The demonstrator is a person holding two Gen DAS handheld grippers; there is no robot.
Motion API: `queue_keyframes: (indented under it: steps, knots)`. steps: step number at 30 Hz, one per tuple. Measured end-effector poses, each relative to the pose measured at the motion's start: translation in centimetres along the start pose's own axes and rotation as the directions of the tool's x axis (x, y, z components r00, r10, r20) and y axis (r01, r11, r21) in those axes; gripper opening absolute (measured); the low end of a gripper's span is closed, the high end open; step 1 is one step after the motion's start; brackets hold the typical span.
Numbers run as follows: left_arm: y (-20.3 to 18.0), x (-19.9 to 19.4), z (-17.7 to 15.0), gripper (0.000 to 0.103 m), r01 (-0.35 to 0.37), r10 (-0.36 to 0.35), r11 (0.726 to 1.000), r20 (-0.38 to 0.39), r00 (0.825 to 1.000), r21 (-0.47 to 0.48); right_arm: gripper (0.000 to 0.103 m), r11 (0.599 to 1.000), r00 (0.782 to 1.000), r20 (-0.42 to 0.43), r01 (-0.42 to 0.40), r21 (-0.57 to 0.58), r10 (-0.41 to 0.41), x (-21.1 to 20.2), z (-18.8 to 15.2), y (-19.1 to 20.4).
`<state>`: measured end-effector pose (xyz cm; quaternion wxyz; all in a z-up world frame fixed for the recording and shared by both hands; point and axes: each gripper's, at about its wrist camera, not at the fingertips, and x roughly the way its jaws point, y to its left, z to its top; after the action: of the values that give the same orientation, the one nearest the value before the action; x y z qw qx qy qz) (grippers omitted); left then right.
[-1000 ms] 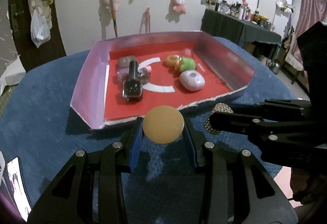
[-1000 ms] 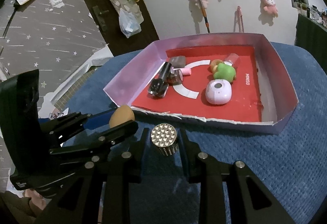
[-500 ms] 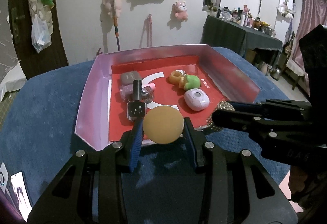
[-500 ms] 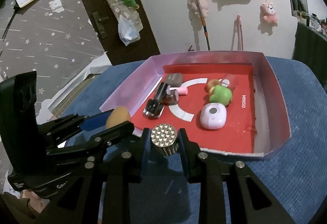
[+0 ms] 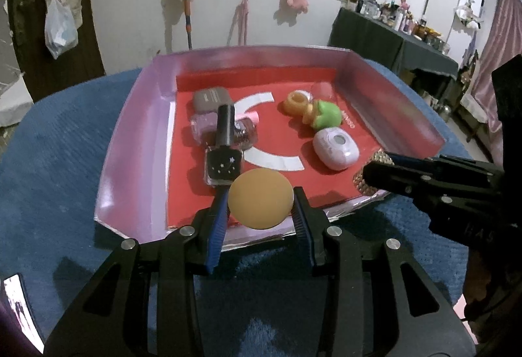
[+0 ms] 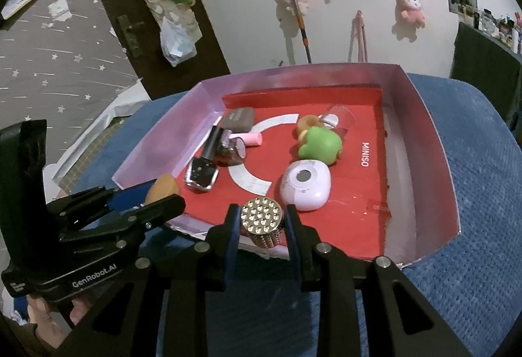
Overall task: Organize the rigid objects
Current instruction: 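Carry the beige compact and metal brush over the red box with both grippers, then lower the compact and brush into the box and open both grippers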
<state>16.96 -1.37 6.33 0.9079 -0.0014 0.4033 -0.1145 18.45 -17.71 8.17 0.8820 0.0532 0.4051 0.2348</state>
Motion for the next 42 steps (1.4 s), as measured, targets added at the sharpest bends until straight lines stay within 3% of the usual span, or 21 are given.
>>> queue_keyframes:
  steps: [17, 35, 42]
  knots:
    - [0.9, 3.7, 0.3, 0.036, 0.015, -0.019, 0.999, -0.096, 0.995, -0.038, 0.029, 0.999, 0.998, -0.056, 0.039, 0.022, -0.038, 2.9, 0.1, -1.5]
    - [1.4, 4.2, 1.6, 0.036, 0.013, -0.018, 0.998, -0.075, 0.997, -0.067, 0.028, 0.996, 0.995, -0.043, 0.086, 0.014, -0.085, 3.9, 0.9, -1.4]
    - [0.7, 5.1, 1.2, 0.036, -0.002, -0.003, 0.999, -0.100, 0.995, -0.049, 0.028, 0.995, 0.995, -0.037, 0.095, 0.014, -0.094, 4.2, 0.9, -1.6]
